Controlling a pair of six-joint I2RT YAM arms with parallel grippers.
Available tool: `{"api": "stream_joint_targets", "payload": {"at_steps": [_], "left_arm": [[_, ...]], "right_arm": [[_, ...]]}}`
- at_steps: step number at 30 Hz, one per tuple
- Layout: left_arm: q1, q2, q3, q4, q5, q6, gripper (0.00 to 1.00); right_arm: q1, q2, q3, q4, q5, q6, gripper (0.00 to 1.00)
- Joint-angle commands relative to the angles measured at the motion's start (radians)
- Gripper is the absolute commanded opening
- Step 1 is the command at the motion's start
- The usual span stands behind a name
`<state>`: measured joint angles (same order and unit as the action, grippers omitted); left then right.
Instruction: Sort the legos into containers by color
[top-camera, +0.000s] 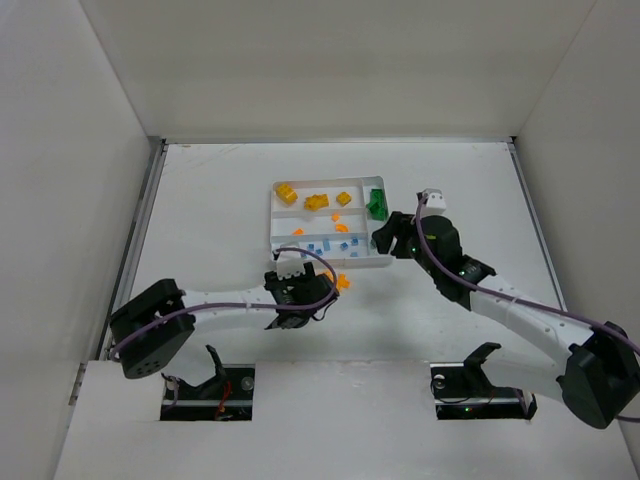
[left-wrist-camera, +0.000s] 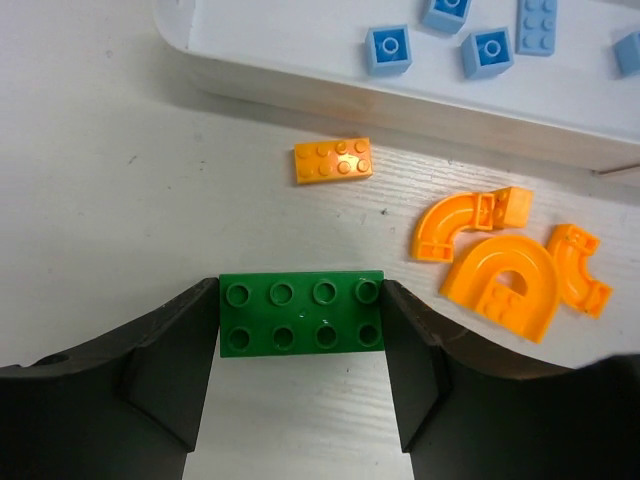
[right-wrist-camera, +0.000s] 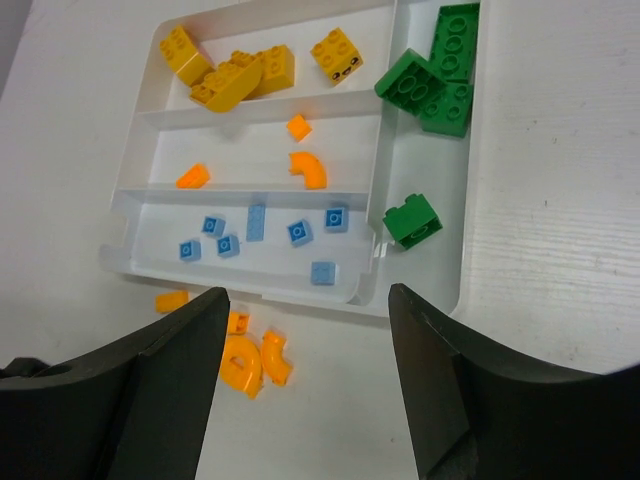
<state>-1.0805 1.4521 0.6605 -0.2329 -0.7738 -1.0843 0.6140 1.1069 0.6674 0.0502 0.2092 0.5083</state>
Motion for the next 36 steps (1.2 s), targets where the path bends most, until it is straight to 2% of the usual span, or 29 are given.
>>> {"api": "stream_joint_targets", "payload": {"at_steps": [1,6,9,12,16,19,21,28,36], "left_arm": [[-0.006,-0.119,0.005,-0.121,0.004,-0.002,0.34],[-0.005,-0.205,0.074,-0.114,0.015,0.069,0.33],[-0.002,-0.162,0.172,-0.054,0.025,0.157,0.33],[0.011,-0.083,0.258,0.064,0.076,0.276,0.34],[0.035,0.074,0.407,0.228,0.203,0.473,0.35],[0.064,0.213,0.546,0.283,0.348,0.662,0.37],[0.083,0.278,0.609,0.302,0.419,0.737,0.37],[0.147,0.433,0.758,0.34,0.611,0.882,0.36],[0.222,0.504,0.798,0.386,0.847,0.951,0.37]], "right_arm": [[-0.027,-0.027,-0.021,0.092,0.015,0.042,0.71],[-0.085,-0.073,-0.074,0.128,0.051,0.101,0.71],[-0.122,-0.123,-0.11,0.146,0.091,0.13,0.69],[-0.159,-0.171,-0.141,0.151,0.119,0.154,0.61],[-0.21,-0.203,-0.175,0.169,0.108,0.193,0.58],[-0.228,-0.214,-0.186,0.174,0.101,0.203,0.58],[-0.24,-0.223,-0.193,0.177,0.099,0.207,0.58],[-0.323,-0.304,-0.235,0.172,0.093,0.248,0.58],[-0.435,-0.34,-0.273,0.188,-0.014,0.317,0.59]]}}
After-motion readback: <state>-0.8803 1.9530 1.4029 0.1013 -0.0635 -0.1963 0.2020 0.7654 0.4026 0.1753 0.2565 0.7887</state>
